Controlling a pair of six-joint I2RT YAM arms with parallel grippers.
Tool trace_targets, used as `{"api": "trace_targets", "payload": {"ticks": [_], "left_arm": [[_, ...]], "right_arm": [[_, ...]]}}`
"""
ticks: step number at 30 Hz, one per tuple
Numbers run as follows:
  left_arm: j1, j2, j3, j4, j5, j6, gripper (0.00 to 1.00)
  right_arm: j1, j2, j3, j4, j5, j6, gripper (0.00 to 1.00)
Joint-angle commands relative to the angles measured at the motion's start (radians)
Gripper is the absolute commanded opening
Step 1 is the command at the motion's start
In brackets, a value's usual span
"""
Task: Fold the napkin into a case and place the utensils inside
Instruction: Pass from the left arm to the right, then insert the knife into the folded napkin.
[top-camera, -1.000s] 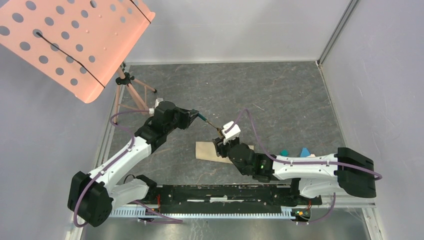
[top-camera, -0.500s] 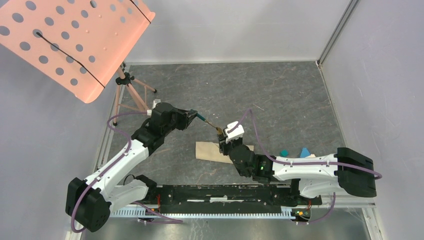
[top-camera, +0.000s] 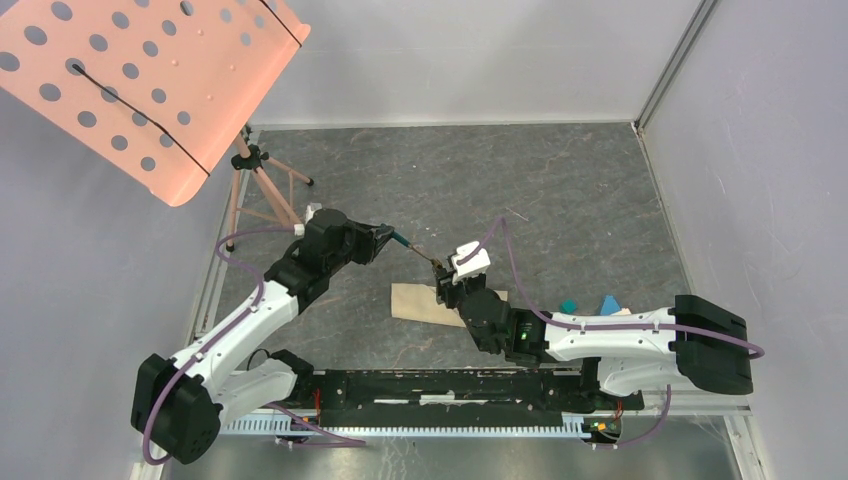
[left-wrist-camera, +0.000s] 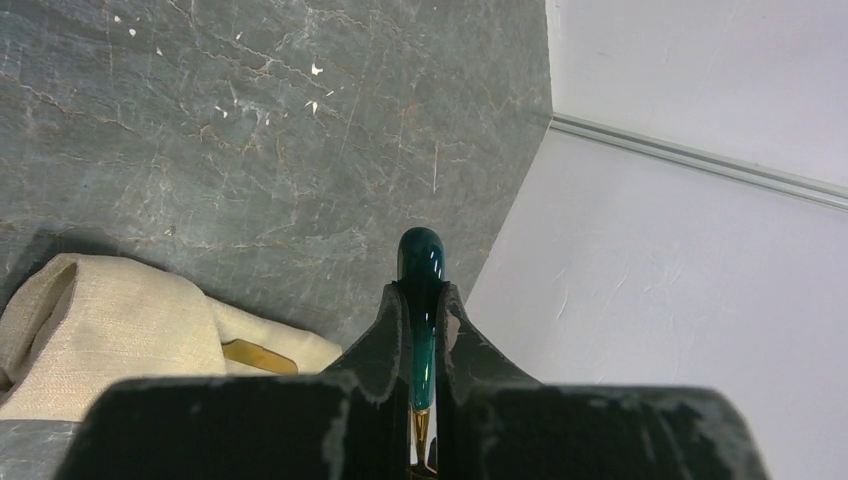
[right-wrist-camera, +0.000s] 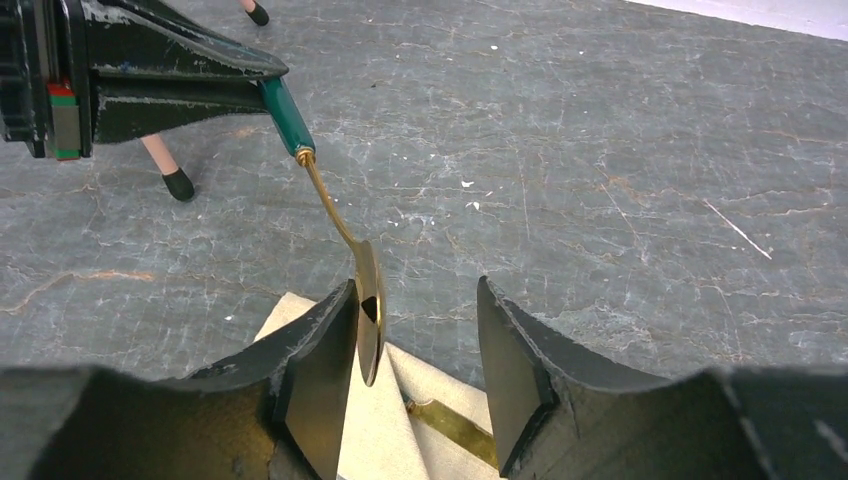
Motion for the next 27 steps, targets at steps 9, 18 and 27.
{"api": "trace_targets", "payload": {"ticks": [9,18,27], "left_arm": [[0.004,-0.028,-0.031,0.075,0.012,-0.047,0.02],[0.145,-0.074,-0.085,0.094,0.321,0.307,0.84],[0.177,0.058,-0.069,-0.175,0.493,0.844,0.87]], "right_arm": [[0.005,-0.019,0.052,-0.064,0.106,0.109,0.00],[-0.157,-0.294,-0.021,-0.443,-0.238,0.083,0.00],[-0.608,-0.453,-0.011,-0.974,-0.935,-0.055,0.00]]}}
